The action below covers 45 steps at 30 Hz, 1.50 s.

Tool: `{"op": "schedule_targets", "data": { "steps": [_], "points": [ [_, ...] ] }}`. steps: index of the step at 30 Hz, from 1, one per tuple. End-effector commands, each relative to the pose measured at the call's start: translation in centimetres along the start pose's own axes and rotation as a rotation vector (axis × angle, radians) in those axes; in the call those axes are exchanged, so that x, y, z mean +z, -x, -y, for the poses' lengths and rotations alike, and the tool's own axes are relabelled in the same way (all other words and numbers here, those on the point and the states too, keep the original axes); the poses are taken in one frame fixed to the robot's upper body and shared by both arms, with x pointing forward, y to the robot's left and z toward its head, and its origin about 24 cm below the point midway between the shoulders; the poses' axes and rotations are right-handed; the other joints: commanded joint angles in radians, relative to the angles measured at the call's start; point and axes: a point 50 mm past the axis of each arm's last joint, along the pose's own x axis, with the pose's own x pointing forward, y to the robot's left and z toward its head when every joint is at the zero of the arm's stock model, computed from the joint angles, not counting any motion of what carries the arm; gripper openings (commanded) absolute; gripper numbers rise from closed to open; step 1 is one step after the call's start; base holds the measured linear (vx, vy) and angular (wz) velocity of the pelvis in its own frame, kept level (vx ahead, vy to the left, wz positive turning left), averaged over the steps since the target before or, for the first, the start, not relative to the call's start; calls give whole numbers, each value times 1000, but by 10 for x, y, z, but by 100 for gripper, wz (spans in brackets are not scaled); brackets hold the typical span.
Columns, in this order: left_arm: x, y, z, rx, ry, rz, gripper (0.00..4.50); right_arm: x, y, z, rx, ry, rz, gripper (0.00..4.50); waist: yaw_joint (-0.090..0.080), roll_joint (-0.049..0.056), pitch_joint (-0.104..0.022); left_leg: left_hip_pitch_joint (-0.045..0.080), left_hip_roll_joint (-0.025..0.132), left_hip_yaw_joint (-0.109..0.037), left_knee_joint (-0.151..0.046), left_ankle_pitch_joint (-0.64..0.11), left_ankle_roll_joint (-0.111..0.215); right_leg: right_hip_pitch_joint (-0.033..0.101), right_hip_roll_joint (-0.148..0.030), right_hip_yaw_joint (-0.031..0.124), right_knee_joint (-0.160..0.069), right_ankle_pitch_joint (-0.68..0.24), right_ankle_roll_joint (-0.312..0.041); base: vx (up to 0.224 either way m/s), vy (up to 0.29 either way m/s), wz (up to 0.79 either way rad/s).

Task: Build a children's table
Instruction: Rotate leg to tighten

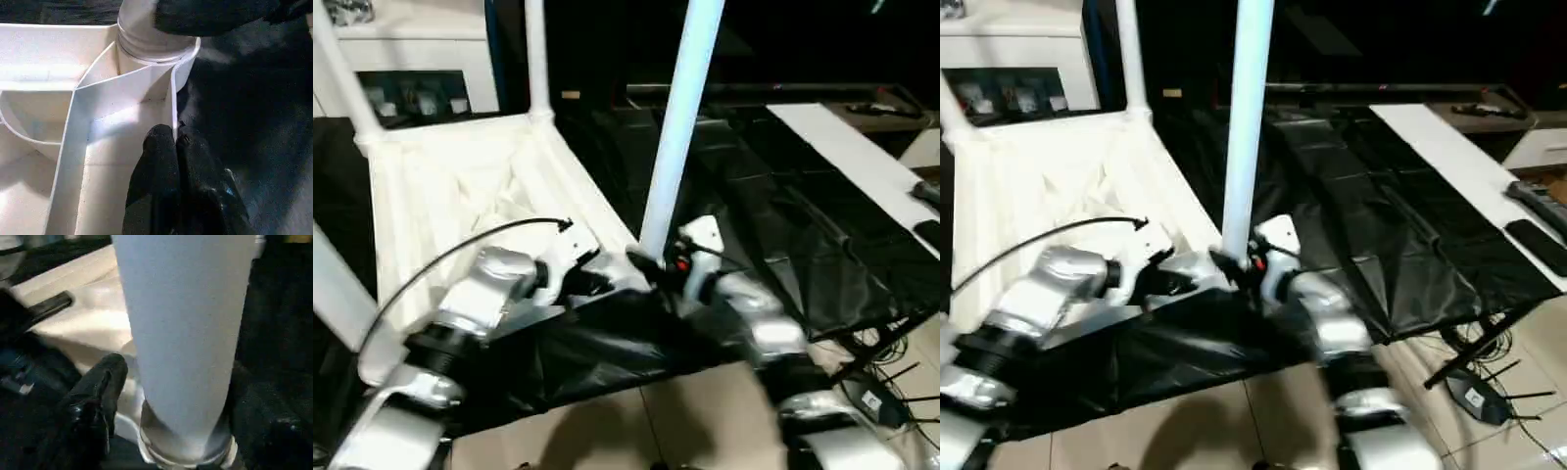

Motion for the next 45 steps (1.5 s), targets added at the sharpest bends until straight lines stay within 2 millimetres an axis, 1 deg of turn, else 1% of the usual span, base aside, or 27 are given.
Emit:
{"op": "schedule_targets", "data": {
  "steps": [1,3,4,5,6,8,9,10,11,12,13,14,17,22,25,29,30,32,35,36,37,38,40,41,43,44,45],
  "points": [
    [11,-9,12,-104,-67,35,0,-7,-9,-18,157,11,-58,350,6,11,-47,5,9,10,-79,-460,-11,24,-63,47,-64,-482,-134,0,0,0],
    [13,1,14,-182,-80,55,0,-4,4,-8,207,64,-102,350,11,8,-49,7,11,22,-76,-424,-4,21,-58,57,-51,-427,-163,0,0,0],
    [13,1,14,-184,-81,55,0,-4,4,-7,207,65,-103,350,19,7,-51,10,12,30,-73,-387,1,17,-57,64,-45,-390,-180,0,0,0],
    [13,5,16,-223,-97,49,0,-3,10,-3,241,97,-134,350,21,2,-54,7,11,34,-71,-361,5,17,-55,68,-40,-365,-186,59,-28,7],
    [13,7,16,-241,-108,42,0,-2,12,-2,265,111,-150,350,36,2,-60,10,12,45,-62,-295,14,11,-49,80,-23,-279,-212,66,-34,13],
    [12,9,17,-266,-118,33,0,-2,15,0,297,126,-170,350,44,2,-59,18,13,53,-57,-286,22,2,-43,83,-17,-247,-232,71,-34,17],
    [11,11,17,-280,-125,23,0,-1,17,0,322,133,-185,350,49,-2,-61,16,13,59,-52,-275,26,4,-40,88,-8,-226,-241,89,-27,14],
    [11,12,17,-289,-134,17,0,0,19,0,344,140,-196,350,54,-4,-67,2,11,59,-50,-208,35,14,-37,91,10,-145,-253,89,-27,14],
    [11,13,17,-294,-140,14,0,1,19,0,359,144,-202,336,55,-4,-69,-4,10,58,-48,-171,40,19,-37,91,17,-101,-258,78,-16,-1],
    [10,15,16,-303,-144,5,0,2,21,1,384,144,-217,316,57,-4,-71,-8,7,59,-43,-118,51,22,-33,91,28,-21,-267,58,-5,-3],
    [9,16,15,-304,-145,0,0,2,21,1,395,148,-224,316,59,-5,-71,-9,4,61,-39,-100,61,23,-31,92,33,21,-277,58,-5,-3],
    [9,17,15,-309,-148,-5,0,3,21,1,407,153,-229,314,62,-4,-70,-6,4,63,-37,-106,69,23,-32,93,33,26,-283,0,0,0],
    [7,19,13,-313,-153,-15,0,4,22,1,444,156,-249,283,63,-8,-69,-8,6,61,-39,-128,65,26,-34,92,29,-27,-273,0,0,0],
    [6,24,10,-328,-143,-27,0,5,22,0,513,164,-285,271,71,-6,-62,-3,10,58,-47,-226,19,19,-38,94,13,-216,-223,0,0,0],
    [5,24,9,-318,-132,-26,0,5,21,0,520,139,-279,270,71,-8,-61,-4,9,56,-48,-232,11,18,-38,95,12,-235,-216,0,0,0],
    [6,19,7,-261,-101,-3,0,4,17,-1,475,71,-227,270,73,-10,-64,-8,8,55,-46,-199,12,20,-38,95,17,-202,-216,0,0,0],
    [7,16,6,-230,-97,1,0,3,15,-2,445,52,-206,270,73,-6,-64,-7,9,55,-46,-201,11,19,-38,95,15,-200,-219,0,0,0],
    [7,14,6,-200,-92,2,0,1,14,-2,410,37,-187,270,74,-7,-64,-7,7,55,-46,-202,7,21,-37,95,15,-201,-218,0,0,0],
    [11,2,6,-111,-59,25,0,-6,8,0,236,28,-149,269,72,-1,-62,-5,7,52,-49,-219,-11,18,-39,96,11,-231,-204,0,0,0],
    [12,0,6,-98,-55,28,0,-7,7,1,207,29,-146,269,70,-4,-62,-6,5,51,-50,-243,-15,19,-39,93,5,-279,-191,0,0,0],
    [15,-7,7,-52,-36,44,0,-10,2,2,99,20,-126,269,68,-8,-63,-6,5,52,-50,-247,-17,19,-39,93,3,-296,-185,0,0,0],
    [16,-11,7,-30,-26,51,0,-12,-1,3,48,11,-115,269,64,-5,-60,-7,5,49,-53,-263,-27,17,-40,93,0,-332,-175,0,0,0],
    [19,-16,8,3,-12,62,0,-13,-6,3,-39,-15,-95,269,54,-8,-60,-8,3,47,-54,-279,-31,17,-39,91,-5,-370,-159,0,0,0],
    [22,-20,10,30,0,71,0,-12,-13,1,-111,-48,-70,269,48,-8,-60,-12,3,46,-55,-279,-34,17,-39,92,-6,-381,-150,0,0,0],
    [26,-26,13,61,15,83,0,-12,-23,-3,-188,-82,-41,268,44,-8,-63,-13,2,44,-54,-276,-30,17,-39,91,-7,-382,-142,0,0,0],
    [29,-31,15,73,29,96,0,-10,-34,-12,-211,-100,-20,268,40,2,-63,-10,3,45,-55,-280,-35,12,-38,93,-9,-359,-149,0,0,0],
    [31,-33,17,76,39,105,0,-9,-40,-17,-223,-96,-17,268,38,-1,-62,-10,2,44,-54,-283,-36,12,-36,91,-8,-360,-150,0,0,0]
  ]
}}
